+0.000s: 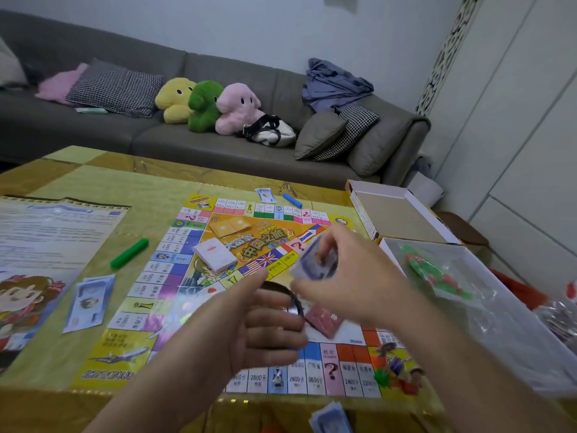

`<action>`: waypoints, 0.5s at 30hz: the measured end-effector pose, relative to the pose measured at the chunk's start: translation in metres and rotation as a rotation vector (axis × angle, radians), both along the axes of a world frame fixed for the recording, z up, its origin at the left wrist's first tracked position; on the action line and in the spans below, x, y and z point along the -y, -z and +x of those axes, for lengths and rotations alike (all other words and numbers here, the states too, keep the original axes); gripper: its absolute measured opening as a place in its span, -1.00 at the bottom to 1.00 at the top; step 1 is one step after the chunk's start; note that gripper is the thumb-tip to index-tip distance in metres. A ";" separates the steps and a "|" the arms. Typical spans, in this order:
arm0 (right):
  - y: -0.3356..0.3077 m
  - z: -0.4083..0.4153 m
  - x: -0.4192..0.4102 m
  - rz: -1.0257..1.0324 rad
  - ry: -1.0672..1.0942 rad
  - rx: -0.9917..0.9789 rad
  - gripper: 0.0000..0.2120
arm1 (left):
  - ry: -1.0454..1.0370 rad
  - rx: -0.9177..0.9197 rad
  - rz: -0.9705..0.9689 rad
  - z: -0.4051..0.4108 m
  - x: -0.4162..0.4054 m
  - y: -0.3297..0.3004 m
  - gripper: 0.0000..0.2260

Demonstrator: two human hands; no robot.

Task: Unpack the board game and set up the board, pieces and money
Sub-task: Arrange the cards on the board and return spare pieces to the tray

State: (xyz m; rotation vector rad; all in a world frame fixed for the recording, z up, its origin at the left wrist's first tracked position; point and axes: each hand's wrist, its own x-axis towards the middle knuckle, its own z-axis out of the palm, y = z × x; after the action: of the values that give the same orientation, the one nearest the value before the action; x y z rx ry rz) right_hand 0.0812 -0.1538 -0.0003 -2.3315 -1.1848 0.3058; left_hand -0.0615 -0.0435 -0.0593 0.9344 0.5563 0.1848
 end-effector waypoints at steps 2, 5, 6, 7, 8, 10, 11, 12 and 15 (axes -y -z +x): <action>0.008 0.037 -0.020 -0.148 0.130 0.065 -0.56 | -0.118 -0.031 0.040 0.002 -0.008 -0.003 -0.61; 0.026 0.073 -0.056 -0.295 0.136 0.141 -0.54 | -0.247 -0.058 0.045 0.003 -0.023 -0.003 -0.75; 0.037 0.083 -0.065 -0.326 0.121 0.145 -0.55 | -0.274 -0.055 0.035 0.003 -0.028 -0.002 -0.78; 0.047 0.091 -0.073 -0.346 0.119 0.135 -0.58 | -0.291 -0.049 0.026 0.003 -0.032 -0.001 -0.79; 0.056 0.096 -0.079 -0.375 0.109 0.135 -0.62 | -0.300 -0.042 0.026 0.003 -0.035 0.001 -0.80; 0.070 0.097 -0.087 -0.418 0.104 0.124 -0.67 | -0.307 -0.036 0.032 0.003 -0.039 0.003 -0.80; 0.075 0.097 -0.089 -0.455 0.081 0.101 -0.61 | -0.310 -0.036 0.034 0.003 -0.041 0.002 -0.80; 0.081 0.097 -0.090 -0.502 0.071 0.085 -0.47 | -0.312 -0.038 0.040 0.003 -0.042 0.003 -0.80; 0.083 0.097 -0.091 -0.556 0.070 0.135 -0.45 | -0.302 -0.035 0.068 0.002 -0.043 0.003 -0.80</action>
State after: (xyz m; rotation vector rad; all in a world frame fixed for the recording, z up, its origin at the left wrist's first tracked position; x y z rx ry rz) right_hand 0.1785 -0.0629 -0.0830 -2.9038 -1.1890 0.5145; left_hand -0.0590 -0.0001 -0.0626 0.9175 0.7261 0.4618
